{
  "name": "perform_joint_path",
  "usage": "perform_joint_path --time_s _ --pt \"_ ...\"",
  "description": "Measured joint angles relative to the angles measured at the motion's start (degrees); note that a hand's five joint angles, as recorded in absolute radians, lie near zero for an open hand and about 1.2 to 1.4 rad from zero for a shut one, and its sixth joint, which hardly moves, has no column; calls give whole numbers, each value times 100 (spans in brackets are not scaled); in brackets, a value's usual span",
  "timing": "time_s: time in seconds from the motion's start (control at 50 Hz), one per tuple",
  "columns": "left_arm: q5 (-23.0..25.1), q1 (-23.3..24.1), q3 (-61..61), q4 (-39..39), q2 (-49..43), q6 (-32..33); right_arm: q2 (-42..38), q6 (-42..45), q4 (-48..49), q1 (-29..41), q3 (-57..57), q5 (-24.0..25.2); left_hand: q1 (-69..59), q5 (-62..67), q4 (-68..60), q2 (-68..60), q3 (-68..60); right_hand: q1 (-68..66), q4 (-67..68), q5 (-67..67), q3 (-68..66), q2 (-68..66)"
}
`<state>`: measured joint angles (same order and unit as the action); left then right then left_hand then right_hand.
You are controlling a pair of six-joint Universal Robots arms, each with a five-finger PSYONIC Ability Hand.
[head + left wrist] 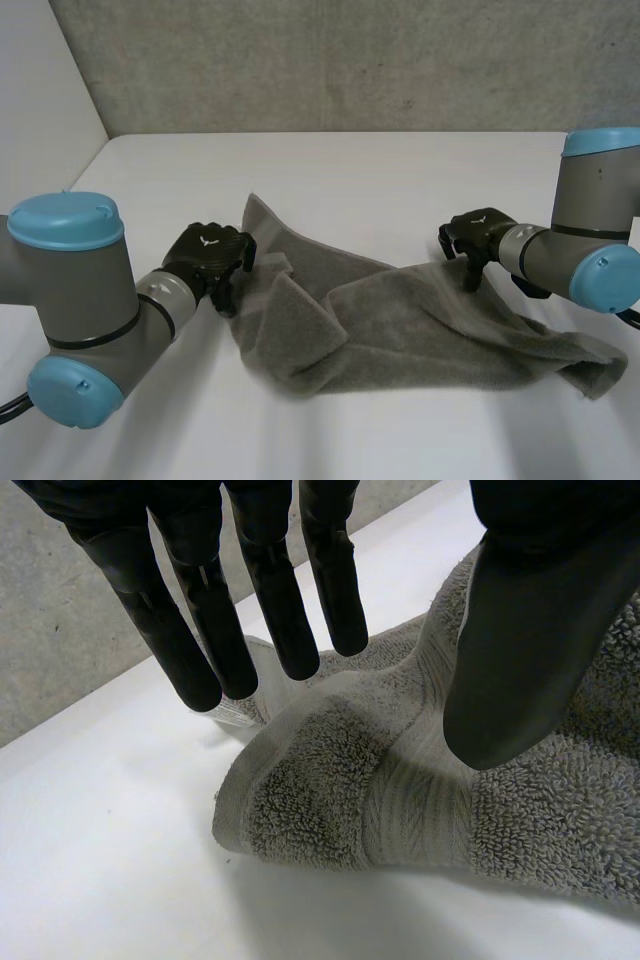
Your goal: Fold the towel.
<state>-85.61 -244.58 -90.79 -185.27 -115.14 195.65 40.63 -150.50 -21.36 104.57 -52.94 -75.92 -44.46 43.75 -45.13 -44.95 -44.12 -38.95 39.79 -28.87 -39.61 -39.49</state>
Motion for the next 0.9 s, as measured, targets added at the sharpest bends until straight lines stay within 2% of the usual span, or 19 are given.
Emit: perform_joint_path --time_s 0.32,0.44,0.48,0.58,0.72,0.82,0.9 --pt "0 -10 -8 0 0 0 -99 37 -4 2 -4 16 0 0 0 0 0 -71 7 -48 -41 -43" --pt "0 -11 -9 0 0 0 -105 33 -16 4 -11 22 0 0 0 0 0 -3362 3164 -3332 -3158 -3190" --pt "0 -11 -9 0 2 0 -99 24 -27 6 -13 24 0 0 0 0 0 -3711 3626 -3795 -3627 -3627" --pt "0 -15 -7 -4 6 0 -43 0 -66 8 -26 35 0 0 0 0 0 -3711 3678 -3823 -3673 -3629" --pt "-7 -30 -1 -16 13 0 448 -261 -246 -7 -107 434 0 0 0 0 0 -3711 3678 -3823 -3673 -3630" --pt "-9 -36 0 -17 17 0 1032 -660 -384 -31 -270 1034 0 0 0 0 0 -3711 3678 -3823 -3673 -3632" --pt "-9 -34 0 -18 17 0 1296 -649 -689 -34 -462 1378 0 0 0 0 0 -3712 3678 -3823 -3673 -3632"
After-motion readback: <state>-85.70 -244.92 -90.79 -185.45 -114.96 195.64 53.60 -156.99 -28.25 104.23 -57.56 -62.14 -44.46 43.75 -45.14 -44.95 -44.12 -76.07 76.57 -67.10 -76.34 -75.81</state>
